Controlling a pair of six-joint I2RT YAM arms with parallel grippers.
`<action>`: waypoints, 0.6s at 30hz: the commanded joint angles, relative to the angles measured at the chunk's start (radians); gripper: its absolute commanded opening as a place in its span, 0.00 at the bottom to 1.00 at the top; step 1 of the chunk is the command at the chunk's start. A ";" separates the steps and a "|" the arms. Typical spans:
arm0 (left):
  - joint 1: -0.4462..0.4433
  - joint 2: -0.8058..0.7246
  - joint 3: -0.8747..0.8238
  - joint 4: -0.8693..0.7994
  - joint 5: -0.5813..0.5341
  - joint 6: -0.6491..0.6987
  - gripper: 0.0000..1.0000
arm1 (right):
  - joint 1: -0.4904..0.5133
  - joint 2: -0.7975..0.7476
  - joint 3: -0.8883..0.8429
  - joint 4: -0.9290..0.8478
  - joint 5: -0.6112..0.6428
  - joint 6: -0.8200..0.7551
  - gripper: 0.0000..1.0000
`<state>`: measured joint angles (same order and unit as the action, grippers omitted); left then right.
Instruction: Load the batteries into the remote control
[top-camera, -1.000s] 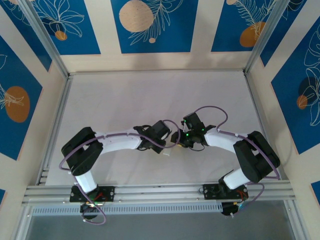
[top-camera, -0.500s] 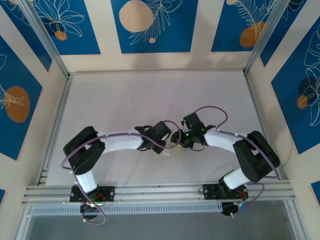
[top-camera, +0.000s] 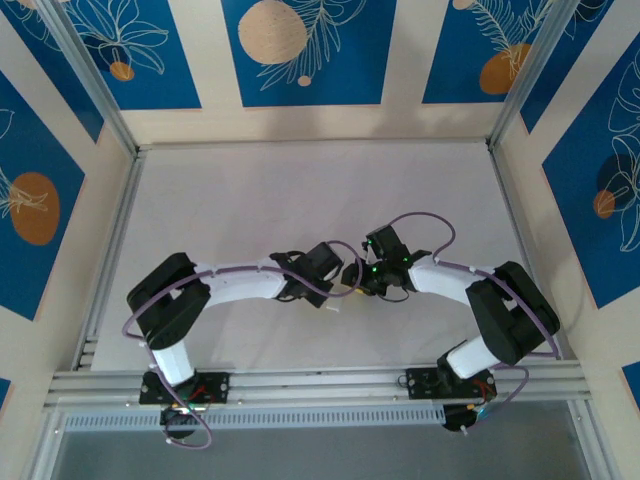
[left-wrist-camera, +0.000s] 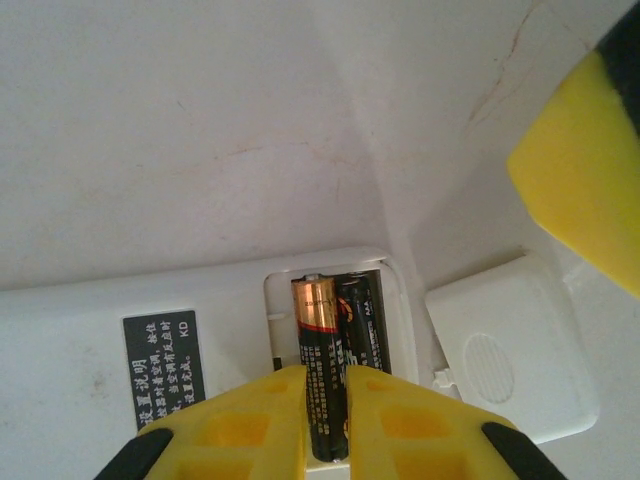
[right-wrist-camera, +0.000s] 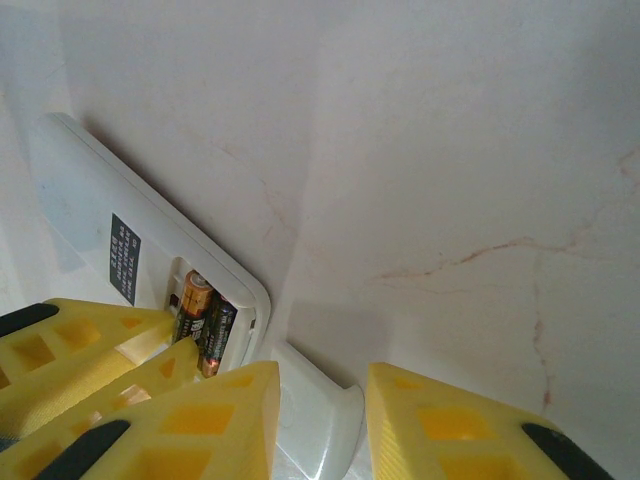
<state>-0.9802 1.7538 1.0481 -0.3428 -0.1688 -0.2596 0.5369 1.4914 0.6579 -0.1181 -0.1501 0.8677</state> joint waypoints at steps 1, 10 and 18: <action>-0.008 -0.052 0.009 -0.006 -0.040 -0.020 0.15 | 0.008 0.013 -0.015 0.007 -0.020 0.016 0.30; -0.008 -0.069 -0.019 0.058 -0.054 -0.035 0.15 | 0.015 0.027 -0.011 0.012 -0.019 0.020 0.30; -0.008 -0.060 -0.103 0.185 -0.054 -0.068 0.15 | 0.017 0.027 -0.009 0.006 -0.017 0.020 0.30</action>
<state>-0.9802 1.6897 0.9718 -0.2157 -0.2092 -0.3000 0.5476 1.5105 0.6579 -0.1112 -0.1501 0.8742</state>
